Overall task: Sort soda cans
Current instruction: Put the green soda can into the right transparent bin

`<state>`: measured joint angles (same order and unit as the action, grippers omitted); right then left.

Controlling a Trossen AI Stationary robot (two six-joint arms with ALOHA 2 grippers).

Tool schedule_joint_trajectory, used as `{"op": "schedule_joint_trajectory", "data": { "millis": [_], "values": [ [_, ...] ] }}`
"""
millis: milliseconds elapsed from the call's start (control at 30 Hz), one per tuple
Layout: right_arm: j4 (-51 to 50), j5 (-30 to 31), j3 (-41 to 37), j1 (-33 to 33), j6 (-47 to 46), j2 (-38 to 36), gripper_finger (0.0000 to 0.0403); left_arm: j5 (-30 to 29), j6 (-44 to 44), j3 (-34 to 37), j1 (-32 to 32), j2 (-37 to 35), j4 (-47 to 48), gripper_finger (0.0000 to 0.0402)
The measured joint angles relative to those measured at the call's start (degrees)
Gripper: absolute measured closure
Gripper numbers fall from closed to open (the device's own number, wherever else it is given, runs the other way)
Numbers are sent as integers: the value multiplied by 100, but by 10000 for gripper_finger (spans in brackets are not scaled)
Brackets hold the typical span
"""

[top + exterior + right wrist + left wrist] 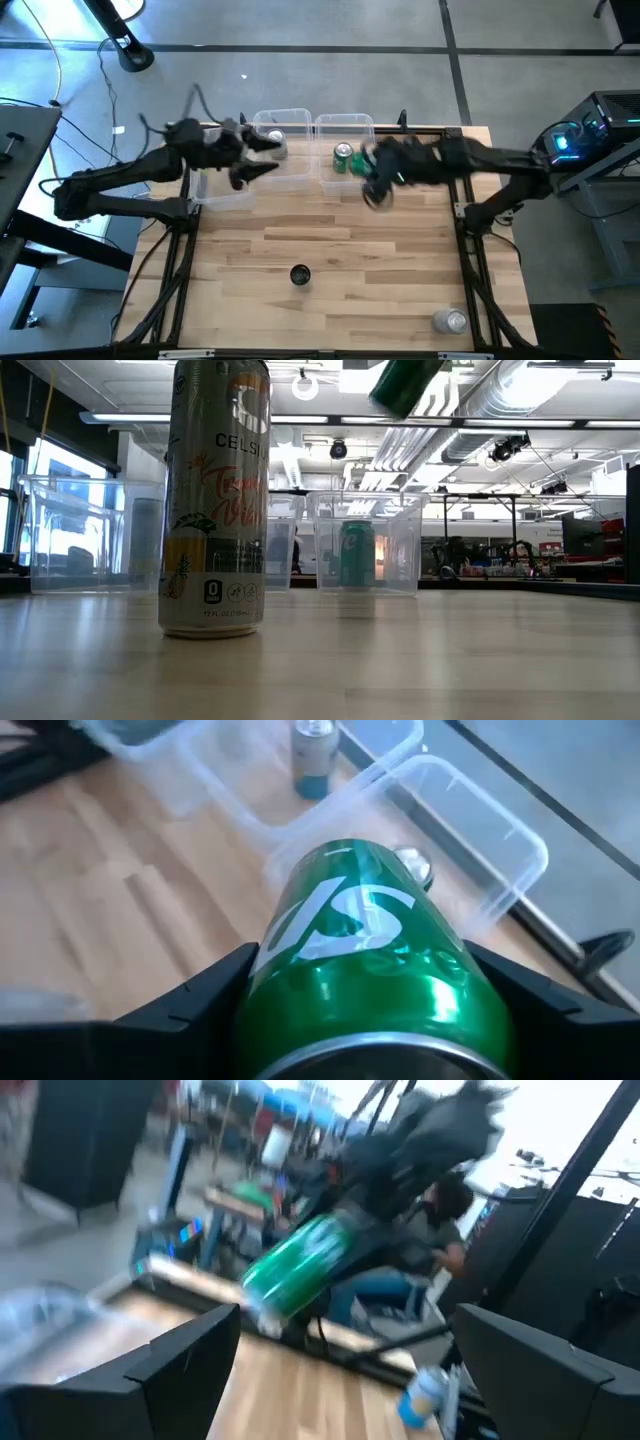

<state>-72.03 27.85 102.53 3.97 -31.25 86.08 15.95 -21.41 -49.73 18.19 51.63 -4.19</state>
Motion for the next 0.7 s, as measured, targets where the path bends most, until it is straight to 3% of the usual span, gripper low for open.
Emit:
{"op": "schedule_joint_trajectory", "data": {
  "millis": [167,333,500,700],
  "values": [
    [176,-1060,16,-1276,1024,608,126,3,114,-56,143,-476,137,44],
    [-44,-1624,16,-2025,1686,1288,126,0,111,-53,141,-778,809,44],
    [-158,-2181,16,-2369,2224,1853,126,-162,-60,-51,130,-818,1371,44],
    [-199,-2514,16,-2527,2680,2278,126,-447,-192,-51,128,-773,1410,44]
  ]
}}
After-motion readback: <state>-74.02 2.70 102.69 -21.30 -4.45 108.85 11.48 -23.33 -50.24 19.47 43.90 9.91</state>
